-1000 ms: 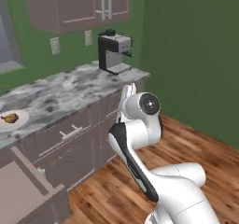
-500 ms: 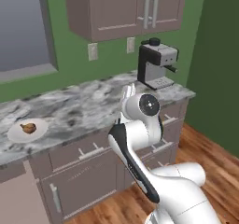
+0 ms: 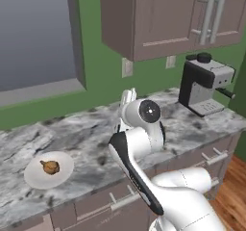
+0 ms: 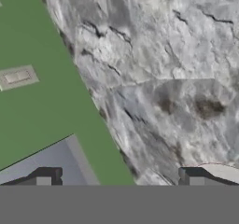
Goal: Pick up the knife from the drawer and place it on the cutting board. Then place the meat from the plate to the cutting board.
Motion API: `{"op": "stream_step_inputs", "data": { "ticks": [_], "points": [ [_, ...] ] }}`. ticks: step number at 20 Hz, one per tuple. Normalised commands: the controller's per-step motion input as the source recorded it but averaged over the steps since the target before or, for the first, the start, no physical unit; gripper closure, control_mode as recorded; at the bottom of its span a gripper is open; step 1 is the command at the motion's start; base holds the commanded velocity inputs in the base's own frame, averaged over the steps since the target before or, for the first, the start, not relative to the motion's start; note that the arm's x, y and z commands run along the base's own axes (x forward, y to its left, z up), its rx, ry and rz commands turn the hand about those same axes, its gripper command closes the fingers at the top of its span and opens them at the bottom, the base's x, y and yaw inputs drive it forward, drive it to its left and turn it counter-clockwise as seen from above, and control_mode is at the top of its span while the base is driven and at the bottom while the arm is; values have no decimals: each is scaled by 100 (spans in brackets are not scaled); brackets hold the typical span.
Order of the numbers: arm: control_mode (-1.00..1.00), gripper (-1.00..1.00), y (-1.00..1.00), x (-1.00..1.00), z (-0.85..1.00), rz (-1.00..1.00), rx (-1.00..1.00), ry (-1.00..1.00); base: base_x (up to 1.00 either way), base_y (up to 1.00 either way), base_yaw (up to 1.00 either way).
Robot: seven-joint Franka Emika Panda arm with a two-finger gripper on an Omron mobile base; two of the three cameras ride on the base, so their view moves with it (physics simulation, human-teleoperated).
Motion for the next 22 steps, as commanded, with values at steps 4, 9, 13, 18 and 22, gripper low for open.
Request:
{"op": "stream_step_inputs", "data": {
  "ticks": [4,9,13,18,22],
  "points": [
    [100,-100,0,0,0,0,0,0,44,68,1],
    [100,-100,0,0,0,0,0,0,-29,45,22],
    [100,-100,0,0,0,0,0,0,-53,1,43],
    [100,-100,0,0,0,0,0,0,-29,2,37],
    [100,-100,0,0,0,0,0,0,0,0,7]
  ]
}}
